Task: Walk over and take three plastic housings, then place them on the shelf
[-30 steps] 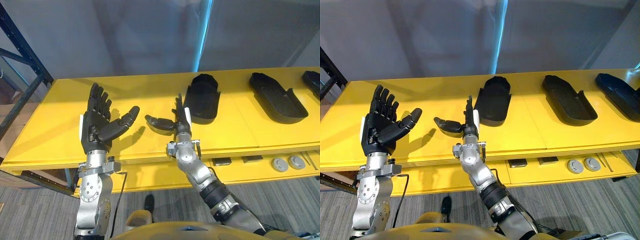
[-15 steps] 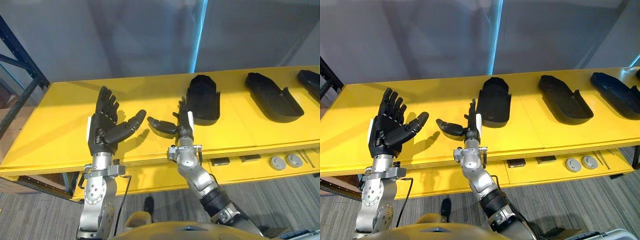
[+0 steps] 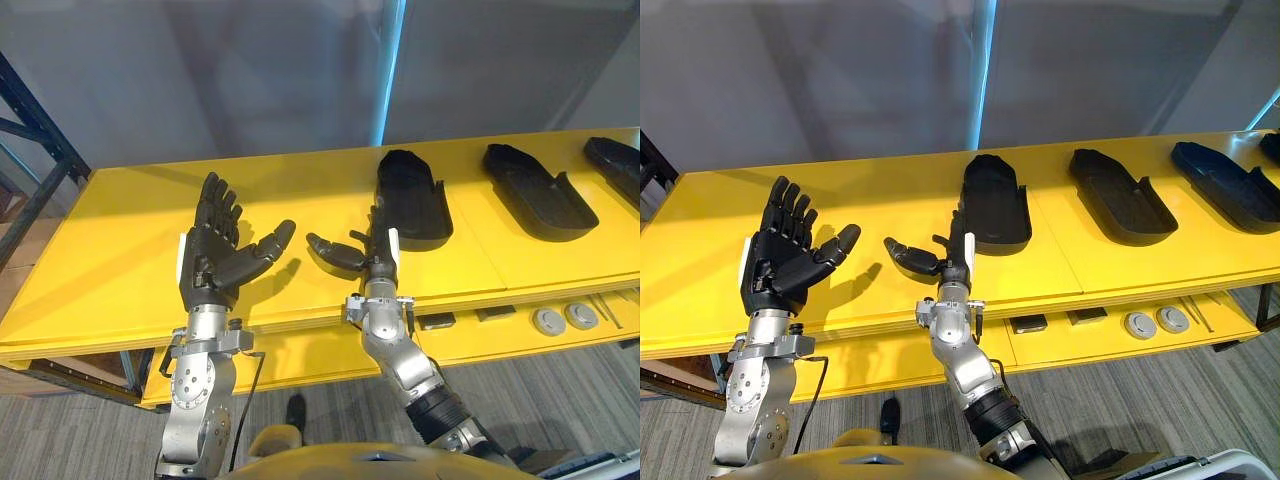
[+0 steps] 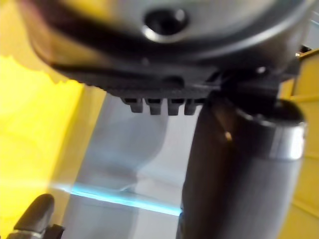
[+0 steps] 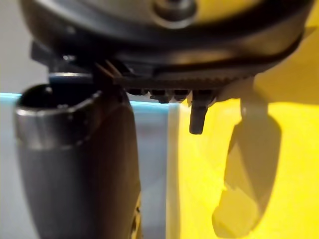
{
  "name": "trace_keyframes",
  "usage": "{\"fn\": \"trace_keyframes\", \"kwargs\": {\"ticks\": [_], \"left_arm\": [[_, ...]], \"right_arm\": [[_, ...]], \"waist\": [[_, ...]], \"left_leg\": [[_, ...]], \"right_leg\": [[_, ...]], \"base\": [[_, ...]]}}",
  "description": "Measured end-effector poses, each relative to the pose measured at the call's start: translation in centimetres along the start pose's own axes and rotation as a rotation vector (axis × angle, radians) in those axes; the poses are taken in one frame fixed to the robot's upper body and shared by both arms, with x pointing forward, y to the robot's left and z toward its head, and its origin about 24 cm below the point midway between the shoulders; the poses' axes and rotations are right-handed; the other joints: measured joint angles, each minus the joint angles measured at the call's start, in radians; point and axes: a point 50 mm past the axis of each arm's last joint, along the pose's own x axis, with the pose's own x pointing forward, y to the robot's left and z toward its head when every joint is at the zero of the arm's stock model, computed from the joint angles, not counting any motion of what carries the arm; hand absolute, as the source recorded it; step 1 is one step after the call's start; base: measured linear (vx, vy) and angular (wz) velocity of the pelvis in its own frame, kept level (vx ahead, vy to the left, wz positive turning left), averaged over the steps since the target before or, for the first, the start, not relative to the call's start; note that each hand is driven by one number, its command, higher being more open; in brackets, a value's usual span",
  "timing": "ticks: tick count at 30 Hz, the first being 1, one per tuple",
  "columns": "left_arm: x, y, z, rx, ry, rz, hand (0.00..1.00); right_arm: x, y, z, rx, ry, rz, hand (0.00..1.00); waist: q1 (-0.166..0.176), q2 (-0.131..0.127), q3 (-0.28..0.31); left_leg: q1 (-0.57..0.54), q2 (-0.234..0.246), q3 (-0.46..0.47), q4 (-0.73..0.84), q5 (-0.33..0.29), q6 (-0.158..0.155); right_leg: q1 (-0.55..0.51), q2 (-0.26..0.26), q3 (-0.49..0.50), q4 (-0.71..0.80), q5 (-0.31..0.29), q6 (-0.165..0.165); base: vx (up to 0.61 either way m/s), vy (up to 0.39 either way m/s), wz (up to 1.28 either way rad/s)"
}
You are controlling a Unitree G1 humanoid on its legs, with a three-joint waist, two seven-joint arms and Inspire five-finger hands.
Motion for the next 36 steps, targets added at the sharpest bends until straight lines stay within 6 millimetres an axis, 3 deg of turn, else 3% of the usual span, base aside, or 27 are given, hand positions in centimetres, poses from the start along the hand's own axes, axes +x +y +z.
{"fn": "trace_keyframes", "kwargs": {"ticks": [27,36], "left_arm": [[-0.1,0.0,-0.1,-0.028,0.007,0.009,1.00],[-0.1,0.1,-0.1,-0.027,0.009,0.016,1.00]], "right_arm": [[0.2,-2.2,-0.3,0.029,0.027,-0.082,1.00],[0.2,-3.1,-0.5,0.071,0.007,0.024,1.00]], "waist": [[-0.001,-0.007,-0.004],[-0.003,-0.022,-0.012]], "left_leg": [[0.003,-0.005,0.009,0.000,-0.003,0.004],[0.003,-0.003,0.016,0.000,-0.005,0.004]], "right_leg": [[-0.001,-0.007,0.013,0.001,0.002,0.003],[-0.005,-0.007,0.016,0.001,0.002,0.003]], "base": [[0.00,0.000,0.00],[0.00,0.000,-0.01]]}}
